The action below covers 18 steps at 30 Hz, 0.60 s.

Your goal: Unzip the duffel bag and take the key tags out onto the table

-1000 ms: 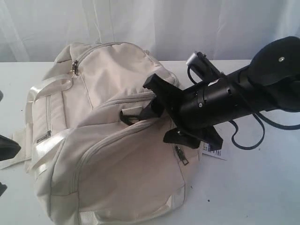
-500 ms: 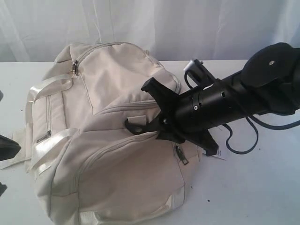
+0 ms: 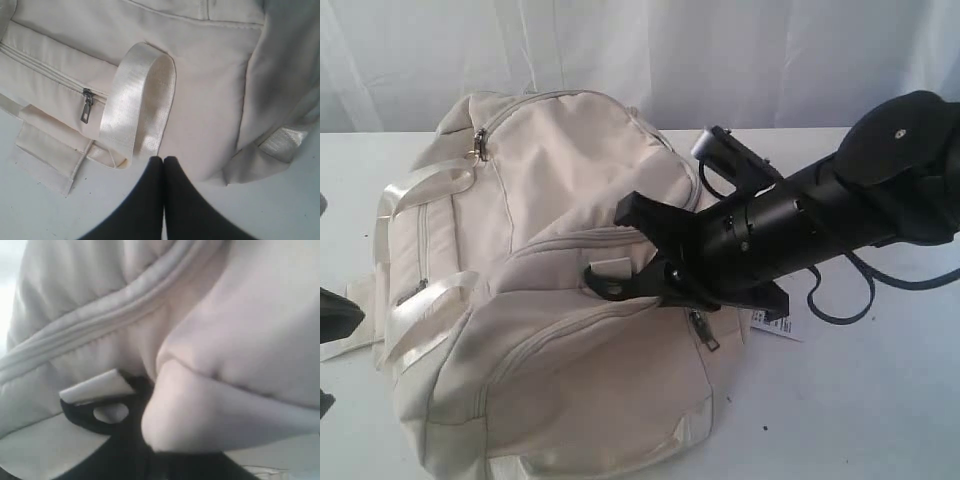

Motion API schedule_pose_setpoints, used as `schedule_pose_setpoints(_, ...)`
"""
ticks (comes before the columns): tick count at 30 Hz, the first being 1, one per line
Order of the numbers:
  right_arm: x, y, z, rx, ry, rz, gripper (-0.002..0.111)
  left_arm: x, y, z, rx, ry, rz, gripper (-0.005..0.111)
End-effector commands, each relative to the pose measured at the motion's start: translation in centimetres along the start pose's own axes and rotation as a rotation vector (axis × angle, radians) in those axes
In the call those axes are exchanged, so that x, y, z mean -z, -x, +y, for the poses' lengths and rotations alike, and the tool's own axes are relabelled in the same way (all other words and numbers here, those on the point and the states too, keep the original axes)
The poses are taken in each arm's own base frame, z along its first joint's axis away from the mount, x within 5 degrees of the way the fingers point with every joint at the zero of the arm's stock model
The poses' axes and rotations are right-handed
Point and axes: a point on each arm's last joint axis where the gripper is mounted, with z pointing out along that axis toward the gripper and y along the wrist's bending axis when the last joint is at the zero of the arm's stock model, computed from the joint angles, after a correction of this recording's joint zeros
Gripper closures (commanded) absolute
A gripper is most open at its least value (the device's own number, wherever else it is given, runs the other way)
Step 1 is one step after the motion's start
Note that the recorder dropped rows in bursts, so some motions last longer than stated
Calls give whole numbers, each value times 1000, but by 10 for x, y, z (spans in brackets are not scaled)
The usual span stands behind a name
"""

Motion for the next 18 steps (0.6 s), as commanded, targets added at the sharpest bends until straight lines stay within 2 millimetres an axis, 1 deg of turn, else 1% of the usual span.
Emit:
schedule_pose_setpoints(1, 0, -9, 0, 116, 6, 108, 108, 1, -1, -2, -2, -12, -2, 107)
schedule_pose_setpoints(7, 1, -13, 0, 120, 7, 151, 108, 1, -1, -2, -2, -12, -4, 107)
schedule_pose_setpoints(10, 2, -20, -6, 189, -43, 234, 108, 1, -1, -2, -2, -12, -4, 107)
schedule_pose_setpoints(14, 8, -26, -22, 355, -198, 358, 108, 1, -1, -2, -2, -12, -4, 107)
schedule_pose_setpoints(17, 13, -23, -39, 468, -380, 383, 108, 1, -1, -2, 0, -13, -4, 107)
schedule_pose_setpoints(18, 16, -19, -46, 498, -464, 375, 108, 1, -1, -2, 0, -13, -4, 107)
